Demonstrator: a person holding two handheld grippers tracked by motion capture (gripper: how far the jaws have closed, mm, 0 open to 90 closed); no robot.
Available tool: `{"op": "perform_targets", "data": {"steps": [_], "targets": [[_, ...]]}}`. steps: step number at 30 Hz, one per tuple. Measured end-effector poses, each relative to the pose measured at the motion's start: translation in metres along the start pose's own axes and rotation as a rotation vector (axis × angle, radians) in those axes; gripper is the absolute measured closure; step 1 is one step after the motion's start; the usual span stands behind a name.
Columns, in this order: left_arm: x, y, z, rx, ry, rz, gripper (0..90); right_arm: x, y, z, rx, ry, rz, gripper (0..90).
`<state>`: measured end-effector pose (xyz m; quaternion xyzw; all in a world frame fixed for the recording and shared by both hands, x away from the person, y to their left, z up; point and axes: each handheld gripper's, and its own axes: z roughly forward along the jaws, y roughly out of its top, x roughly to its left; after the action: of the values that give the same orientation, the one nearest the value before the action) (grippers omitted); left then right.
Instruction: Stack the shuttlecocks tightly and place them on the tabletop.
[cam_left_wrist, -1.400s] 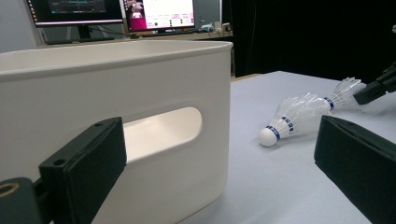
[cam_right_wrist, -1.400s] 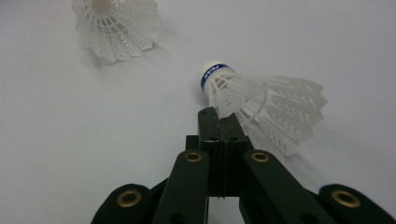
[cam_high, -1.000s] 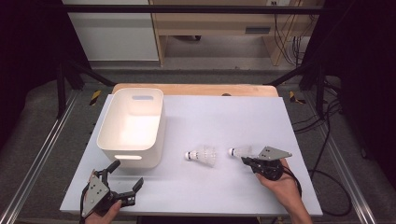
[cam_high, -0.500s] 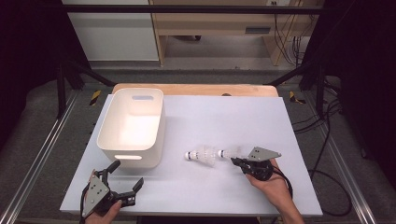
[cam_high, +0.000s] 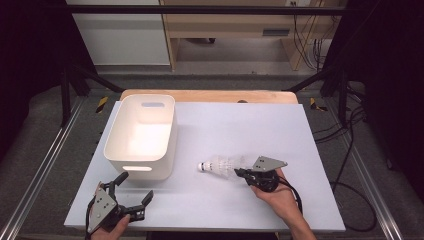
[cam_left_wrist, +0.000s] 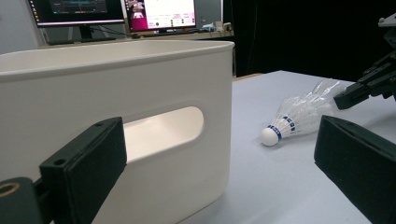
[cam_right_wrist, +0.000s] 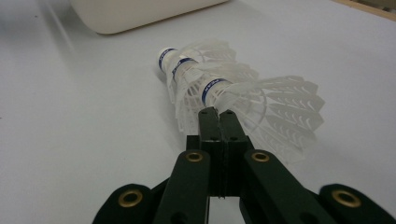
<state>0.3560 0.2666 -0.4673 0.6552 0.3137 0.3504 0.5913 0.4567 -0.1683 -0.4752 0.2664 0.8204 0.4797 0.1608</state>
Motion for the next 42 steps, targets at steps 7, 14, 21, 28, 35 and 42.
{"op": "perform_targets", "data": {"steps": [7,14,21,28,35,42], "targets": [[0.000,0.000,0.000,0.000,-0.001,0.001,2.5,0.003,0.002,0.006,0.006,0.014,-0.006,90.0],[-0.001,0.000,0.001,0.002,-0.002,0.003,2.5,0.006,0.005,0.012,0.007,0.030,-0.015,90.0],[-0.001,0.000,0.001,0.003,-0.003,0.005,2.6,0.008,0.004,0.017,0.031,0.035,-0.030,90.0],[-0.001,0.000,0.001,0.004,-0.004,0.005,2.6,0.009,0.002,0.020,0.059,0.023,-0.044,90.0],[-0.001,0.000,0.001,0.005,-0.005,0.004,2.6,0.011,0.002,0.021,0.076,0.016,-0.057,90.0],[-0.001,0.000,0.002,0.004,-0.005,0.002,2.6,0.011,0.001,0.022,0.081,0.013,-0.061,90.0]]}}
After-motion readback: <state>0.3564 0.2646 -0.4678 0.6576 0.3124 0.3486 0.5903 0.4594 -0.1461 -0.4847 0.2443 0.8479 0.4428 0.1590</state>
